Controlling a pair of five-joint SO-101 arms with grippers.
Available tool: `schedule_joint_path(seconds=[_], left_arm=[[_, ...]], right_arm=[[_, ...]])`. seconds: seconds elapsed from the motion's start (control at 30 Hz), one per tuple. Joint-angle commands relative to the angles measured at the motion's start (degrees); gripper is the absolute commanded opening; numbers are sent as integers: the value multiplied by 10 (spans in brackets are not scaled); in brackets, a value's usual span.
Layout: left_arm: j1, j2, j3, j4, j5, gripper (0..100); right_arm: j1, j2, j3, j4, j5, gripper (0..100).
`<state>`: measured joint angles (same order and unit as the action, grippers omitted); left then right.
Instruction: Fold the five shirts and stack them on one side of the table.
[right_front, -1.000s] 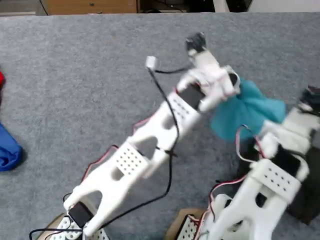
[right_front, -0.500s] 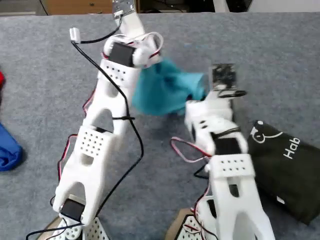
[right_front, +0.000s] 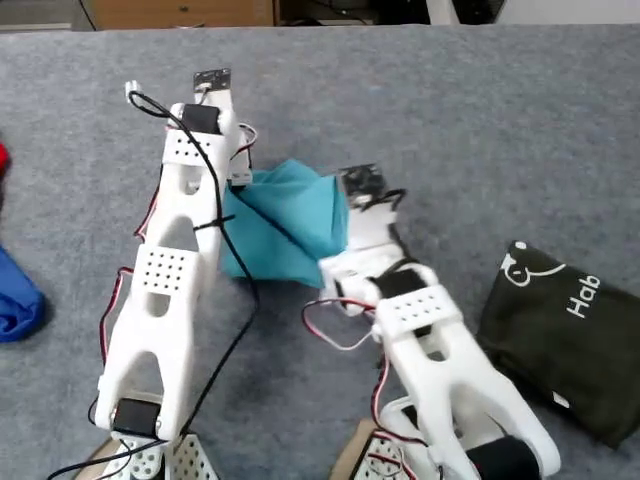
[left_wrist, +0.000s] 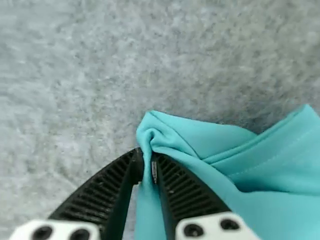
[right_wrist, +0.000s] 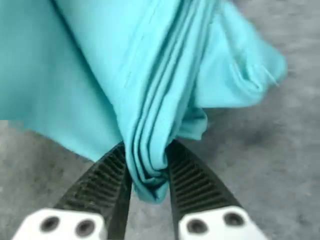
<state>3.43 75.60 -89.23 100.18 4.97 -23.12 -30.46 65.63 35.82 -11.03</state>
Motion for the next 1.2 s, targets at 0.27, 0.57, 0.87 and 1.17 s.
schedule_joint_path(seconds=[0.27,0.57,0.87,1.17], left_arm=[[-2,-17,-4,6,-19,209],[-84,-143,1,6,-32,229],[-236,-204,110,8,-32,228],[-192,-314,363,6,-29,228]], right_arm=[[31,0,-29,-19,-1,85],[30,-94,-164,148,-1,360],[31,-82,-290,113,1,108],[66,253,-403,6,44,95]])
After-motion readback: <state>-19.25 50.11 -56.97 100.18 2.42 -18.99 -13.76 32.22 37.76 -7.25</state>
